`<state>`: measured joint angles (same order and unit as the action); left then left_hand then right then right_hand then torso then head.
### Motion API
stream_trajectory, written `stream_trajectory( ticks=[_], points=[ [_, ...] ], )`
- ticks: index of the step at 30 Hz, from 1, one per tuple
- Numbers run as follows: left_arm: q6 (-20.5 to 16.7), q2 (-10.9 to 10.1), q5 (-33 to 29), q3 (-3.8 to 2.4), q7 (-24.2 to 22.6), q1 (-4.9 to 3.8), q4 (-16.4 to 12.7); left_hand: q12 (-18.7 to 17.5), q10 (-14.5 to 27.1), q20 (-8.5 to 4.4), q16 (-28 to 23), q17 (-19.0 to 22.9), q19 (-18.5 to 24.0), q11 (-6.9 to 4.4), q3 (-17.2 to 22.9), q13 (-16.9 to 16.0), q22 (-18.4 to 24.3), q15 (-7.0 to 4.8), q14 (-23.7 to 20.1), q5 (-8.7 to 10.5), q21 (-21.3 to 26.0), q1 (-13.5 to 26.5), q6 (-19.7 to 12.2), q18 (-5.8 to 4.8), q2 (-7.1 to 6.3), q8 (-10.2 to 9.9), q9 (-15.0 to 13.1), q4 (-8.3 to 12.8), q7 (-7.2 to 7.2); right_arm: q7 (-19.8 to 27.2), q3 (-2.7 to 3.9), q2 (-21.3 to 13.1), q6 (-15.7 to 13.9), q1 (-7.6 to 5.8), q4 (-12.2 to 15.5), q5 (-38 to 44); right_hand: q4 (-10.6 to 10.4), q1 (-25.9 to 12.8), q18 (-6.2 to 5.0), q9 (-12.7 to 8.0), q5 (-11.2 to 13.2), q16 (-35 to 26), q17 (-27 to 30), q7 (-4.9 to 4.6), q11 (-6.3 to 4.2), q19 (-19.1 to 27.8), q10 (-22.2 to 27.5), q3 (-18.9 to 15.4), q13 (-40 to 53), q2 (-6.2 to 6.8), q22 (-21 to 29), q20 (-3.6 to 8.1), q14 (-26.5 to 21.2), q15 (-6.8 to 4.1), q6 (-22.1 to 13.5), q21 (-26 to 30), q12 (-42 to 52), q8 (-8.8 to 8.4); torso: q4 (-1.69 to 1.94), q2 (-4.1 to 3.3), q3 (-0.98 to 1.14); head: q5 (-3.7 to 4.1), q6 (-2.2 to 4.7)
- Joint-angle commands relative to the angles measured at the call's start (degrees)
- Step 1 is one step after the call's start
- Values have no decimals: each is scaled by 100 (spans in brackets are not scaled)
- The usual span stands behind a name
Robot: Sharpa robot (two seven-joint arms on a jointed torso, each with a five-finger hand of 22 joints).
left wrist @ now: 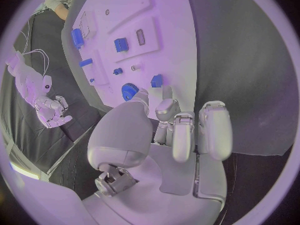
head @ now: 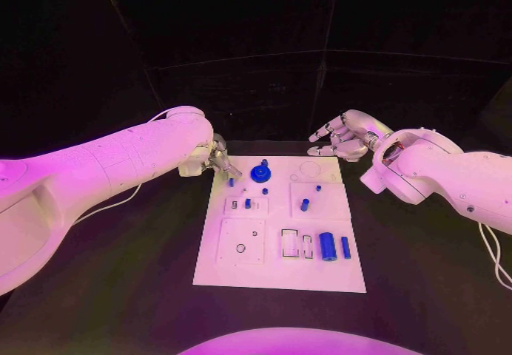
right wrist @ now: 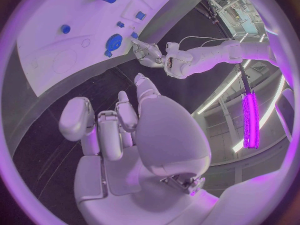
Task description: Assemble the parts on the task board
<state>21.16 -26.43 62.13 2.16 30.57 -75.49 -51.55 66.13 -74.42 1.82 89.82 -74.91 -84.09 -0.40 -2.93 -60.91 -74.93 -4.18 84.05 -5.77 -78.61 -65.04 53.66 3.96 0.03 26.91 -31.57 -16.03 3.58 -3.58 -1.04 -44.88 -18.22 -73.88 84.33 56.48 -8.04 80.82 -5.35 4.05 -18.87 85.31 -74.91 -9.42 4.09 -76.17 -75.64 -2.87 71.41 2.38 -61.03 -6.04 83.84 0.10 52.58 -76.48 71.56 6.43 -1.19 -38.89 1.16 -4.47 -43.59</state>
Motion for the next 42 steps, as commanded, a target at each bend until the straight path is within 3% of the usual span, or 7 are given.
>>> stream_trajectory(
  ticks=[1, 14, 42],
  points=[
    [109, 4, 13, 0, 37, -4, -4, 26, -10, 25, 18, -1509, -83, -6, -37, -1, -38, 6, 595, 20, -26, -76, 42, -68, 18, 13, 10, 0, 17, 50, 5, 8, 27, -9, -3, 13, -5, 6, -27, -2, -24, -20, -627, 16, 11, 31, 33, -44, -4, -47, -1, 17, 411, -33, 12, 18, -30, 28, 1, 0, 0, 9, -6],
    [155, 6, -32, 3, 41, 3, -21, 35, -17, 21, 18, -1509, -89, -11, -39, -1, -63, 2, 595, 14, -40, -209, 65, -73, 72, 21, 34, 24, 12, 39, 5, 20, 39, -9, -18, 13, -5, 6, -27, -2, -24, -20, -627, 16, 11, 31, 33, -44, -4, -47, -1, 17, 411, -33, 12, 18, -30, 28, -2, -2, 3, -4, -33],
    [215, -3, -171, 14, 39, 11, -43, 56, -40, 10, 18, -1509, -96, -32, 23, -3, -99, -13, 595, 2, -59, -468, 140, -78, 226, 84, 50, 88, -14, 29, 4, 30, 59, -9, -31, 13, -6, 11, -30, -2, -27, -23, -622, 17, 10, 39, 35, -44, -7, -55, 17, 17, 410, -33, 13, 28, -31, 31, -3, -4, 3, 0, -25]
  ],
)
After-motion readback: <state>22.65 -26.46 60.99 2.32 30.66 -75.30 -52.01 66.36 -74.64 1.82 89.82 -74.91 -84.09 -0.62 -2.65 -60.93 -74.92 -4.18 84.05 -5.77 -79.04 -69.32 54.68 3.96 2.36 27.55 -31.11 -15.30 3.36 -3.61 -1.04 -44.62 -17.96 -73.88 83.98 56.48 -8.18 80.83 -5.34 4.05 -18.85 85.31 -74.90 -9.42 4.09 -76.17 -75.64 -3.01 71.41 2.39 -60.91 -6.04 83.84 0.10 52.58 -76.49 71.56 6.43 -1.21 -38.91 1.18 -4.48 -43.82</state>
